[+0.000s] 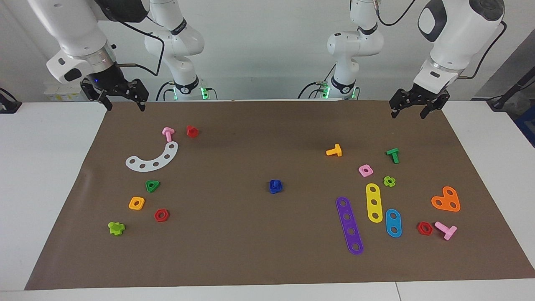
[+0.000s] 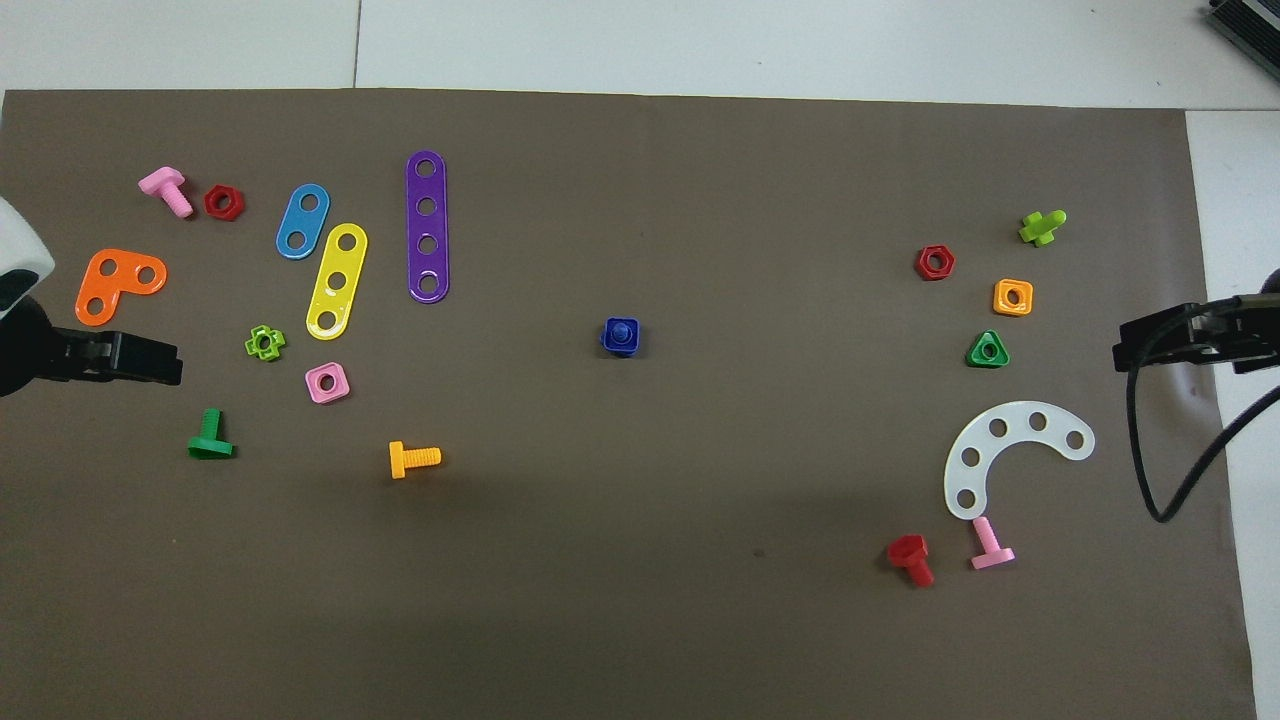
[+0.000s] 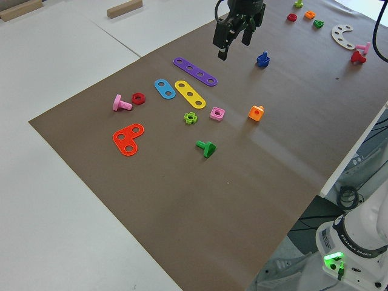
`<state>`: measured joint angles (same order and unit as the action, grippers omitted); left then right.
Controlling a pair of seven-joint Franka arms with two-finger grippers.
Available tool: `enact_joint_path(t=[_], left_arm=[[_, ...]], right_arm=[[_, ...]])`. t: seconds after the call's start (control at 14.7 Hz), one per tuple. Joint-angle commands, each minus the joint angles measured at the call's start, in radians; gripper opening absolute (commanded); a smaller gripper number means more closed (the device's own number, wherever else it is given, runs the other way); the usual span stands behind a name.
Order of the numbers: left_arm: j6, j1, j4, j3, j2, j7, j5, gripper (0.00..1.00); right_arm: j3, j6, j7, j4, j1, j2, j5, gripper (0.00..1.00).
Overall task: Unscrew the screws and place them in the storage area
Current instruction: 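Move the left gripper toward the blue nut at the mat centre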
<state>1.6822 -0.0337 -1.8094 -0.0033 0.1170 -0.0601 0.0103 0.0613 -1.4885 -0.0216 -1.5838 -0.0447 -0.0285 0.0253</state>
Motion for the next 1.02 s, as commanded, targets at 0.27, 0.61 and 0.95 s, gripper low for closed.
enact_joint_path(t=[0.27,0.61,0.95], left_arm=[[0.007,-0.017,0.001,-0.004,0.003,-0.004,-0.021,1.00],[0.060,-0.092,-0.002,-0.023,-0.014,0.083,0.028,1.00],[0.180,-0.253,0.025,-0.023,-0.152,0.279,0.030,1.00]], right_arm=[[-0.003,0.011,0.003,-0.007,0.006,-0.011,-0.015,1.00],[-0.002,0.011,0.003,-0.007,0.006,-0.011,-0.015,1.00],[-0.003,0.011,0.003,-0.007,0.006,-0.011,-0.015,1.00]])
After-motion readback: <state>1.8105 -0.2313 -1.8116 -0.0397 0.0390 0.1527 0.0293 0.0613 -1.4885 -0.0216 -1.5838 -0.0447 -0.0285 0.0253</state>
